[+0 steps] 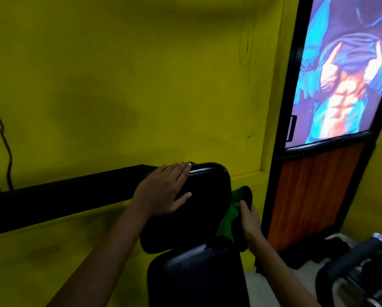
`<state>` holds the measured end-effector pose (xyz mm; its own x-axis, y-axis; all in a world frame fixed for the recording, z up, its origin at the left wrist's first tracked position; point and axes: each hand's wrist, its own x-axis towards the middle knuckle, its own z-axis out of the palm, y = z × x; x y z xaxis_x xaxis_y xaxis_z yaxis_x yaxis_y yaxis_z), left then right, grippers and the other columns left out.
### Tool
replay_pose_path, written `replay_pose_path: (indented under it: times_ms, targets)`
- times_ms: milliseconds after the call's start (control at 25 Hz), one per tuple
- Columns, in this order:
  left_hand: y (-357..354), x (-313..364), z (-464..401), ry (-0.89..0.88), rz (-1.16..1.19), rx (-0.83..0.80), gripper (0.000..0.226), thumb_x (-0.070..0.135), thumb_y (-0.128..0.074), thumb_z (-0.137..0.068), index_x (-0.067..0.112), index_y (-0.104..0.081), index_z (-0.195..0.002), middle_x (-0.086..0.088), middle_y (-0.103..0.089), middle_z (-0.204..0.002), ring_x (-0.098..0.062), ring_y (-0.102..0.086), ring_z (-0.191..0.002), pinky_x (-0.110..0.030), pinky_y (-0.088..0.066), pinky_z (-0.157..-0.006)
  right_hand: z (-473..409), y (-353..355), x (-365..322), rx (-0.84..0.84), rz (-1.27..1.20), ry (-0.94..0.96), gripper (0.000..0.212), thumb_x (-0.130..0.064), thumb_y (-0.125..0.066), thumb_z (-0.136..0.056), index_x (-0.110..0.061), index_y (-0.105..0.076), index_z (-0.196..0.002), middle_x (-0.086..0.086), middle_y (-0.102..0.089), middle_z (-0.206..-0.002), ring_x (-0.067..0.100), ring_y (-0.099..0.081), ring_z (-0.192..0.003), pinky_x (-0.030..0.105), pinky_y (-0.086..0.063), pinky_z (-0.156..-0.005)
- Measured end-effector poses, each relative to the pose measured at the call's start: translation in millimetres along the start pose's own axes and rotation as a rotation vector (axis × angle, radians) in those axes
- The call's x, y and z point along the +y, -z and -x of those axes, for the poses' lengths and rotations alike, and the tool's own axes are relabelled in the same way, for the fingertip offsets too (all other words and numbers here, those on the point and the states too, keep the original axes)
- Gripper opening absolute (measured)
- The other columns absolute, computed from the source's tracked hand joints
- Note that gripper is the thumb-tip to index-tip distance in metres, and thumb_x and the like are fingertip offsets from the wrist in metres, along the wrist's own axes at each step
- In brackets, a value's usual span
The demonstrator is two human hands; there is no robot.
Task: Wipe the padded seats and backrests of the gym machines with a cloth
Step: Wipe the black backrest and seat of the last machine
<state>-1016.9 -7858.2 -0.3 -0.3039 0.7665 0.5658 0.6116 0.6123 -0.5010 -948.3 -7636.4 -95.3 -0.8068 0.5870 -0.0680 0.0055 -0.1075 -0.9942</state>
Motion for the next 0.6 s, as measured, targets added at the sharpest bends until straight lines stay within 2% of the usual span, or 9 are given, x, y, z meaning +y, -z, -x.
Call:
replay_pose_path:
  times_ms: [80,200,280,360,400,480,520,600]
  targets:
    - [0.2,0.9,-0.4,-0.011,-0.026,0.012,0.069,0.05,-0.036,-0.09,-0.003,-0.052,-0.131,-0.017,-0.061,-0.124,-0.029,-0.061,-0.109,-0.036,-0.05,-0.09,-7.9,-3.2,-20.0,0.007,-0.012,0.026,0.016,-0.018,-0.046,-0.097,-0.01,-0.059,-0.101,0.016,-0.061,-0.099,0.031,-0.059,-0.09,0.039,-0.045,-0.074]
    - [-2.8,0.1,0.1,-0.008,-0.011,0.006,0.07,0.051,-0.036,-0.091,-0.003,-0.049,-0.134,-0.018,-0.059,-0.127,-0.03,-0.059,-0.112,-0.037,-0.049,-0.092,-24.3,-23.9,-84.7,0.007,0.021,0.273,0.015,-0.026,-0.054,-0.087,-0.017,-0.061,-0.096,0.008,-0.061,-0.097,0.025,-0.057,-0.092,0.033,-0.042,-0.073]
    - [-4.3,-0.3,-0.2,-0.001,-0.001,0.0,0.07,0.051,-0.037,-0.092,-0.002,-0.046,-0.136,-0.018,-0.056,-0.13,-0.031,-0.057,-0.115,-0.038,-0.048,-0.094,-31.6,-34.7,-103.8,-0.047,0.18,0.454,0.033,-0.036,-0.052,-0.075,-0.021,-0.063,-0.102,0.003,-0.063,-0.101,0.018,-0.057,-0.092,0.033,-0.043,-0.076]
    - [-4.3,-1.2,0.7,-0.004,0.009,-0.008,0.07,0.051,-0.037,-0.092,-0.002,-0.046,-0.136,-0.018,-0.056,-0.131,-0.03,-0.056,-0.116,-0.037,-0.047,-0.094,-33.6,-34.1,-89.0,-0.016,0.186,0.504,0.045,-0.036,-0.052,-0.076,-0.014,-0.062,-0.114,0.002,-0.063,-0.107,0.016,-0.056,-0.096,0.032,-0.044,-0.078]
    - [-4.0,-1.3,1.1,-0.002,0.005,-0.001,0.07,0.051,-0.038,-0.091,-0.002,-0.047,-0.135,-0.018,-0.057,-0.13,-0.03,-0.057,-0.116,-0.037,-0.047,-0.093,-30.9,-30.0,-72.9,0.016,0.09,0.462,0.04,-0.031,-0.053,-0.08,-0.011,-0.06,-0.114,0.003,-0.063,-0.104,0.017,-0.056,-0.096,0.032,-0.044,-0.078]
    - [-3.4,-0.6,0.5,0.002,-0.006,0.011,0.069,0.051,-0.038,-0.091,-0.002,-0.048,-0.135,-0.017,-0.057,-0.129,-0.03,-0.057,-0.115,-0.036,-0.047,-0.092,-20.7,-17.1,-26.9,0.08,-0.077,0.277,0.016,-0.019,-0.053,-0.091,-0.009,-0.058,-0.103,0.003,-0.06,-0.09,0.023,-0.056,-0.091,0.034,-0.042,-0.074]
    - [-3.1,-0.1,0.5,0.0,-0.007,0.003,0.069,0.051,-0.037,-0.091,-0.002,-0.048,-0.135,-0.017,-0.057,-0.129,-0.03,-0.057,-0.115,-0.036,-0.047,-0.092,-10.8,-8.8,-2.1,0.095,-0.089,0.176,0.012,-0.015,-0.049,-0.095,-0.008,-0.056,-0.101,0.004,-0.058,-0.086,0.026,-0.056,-0.088,0.035,-0.041,-0.073]
    - [-4.0,-0.3,1.3,0.005,-0.016,-0.008,0.069,0.051,-0.036,-0.092,-0.002,-0.047,-0.136,-0.017,-0.057,-0.129,-0.029,-0.057,-0.116,-0.036,-0.047,-0.092,5.5,4.2,34.0,0.015,-0.063,0.048,0.017,-0.015,-0.043,-0.099,-0.007,-0.054,-0.108,0.007,-0.057,-0.09,0.031,-0.056,-0.09,0.036,-0.042,-0.07]
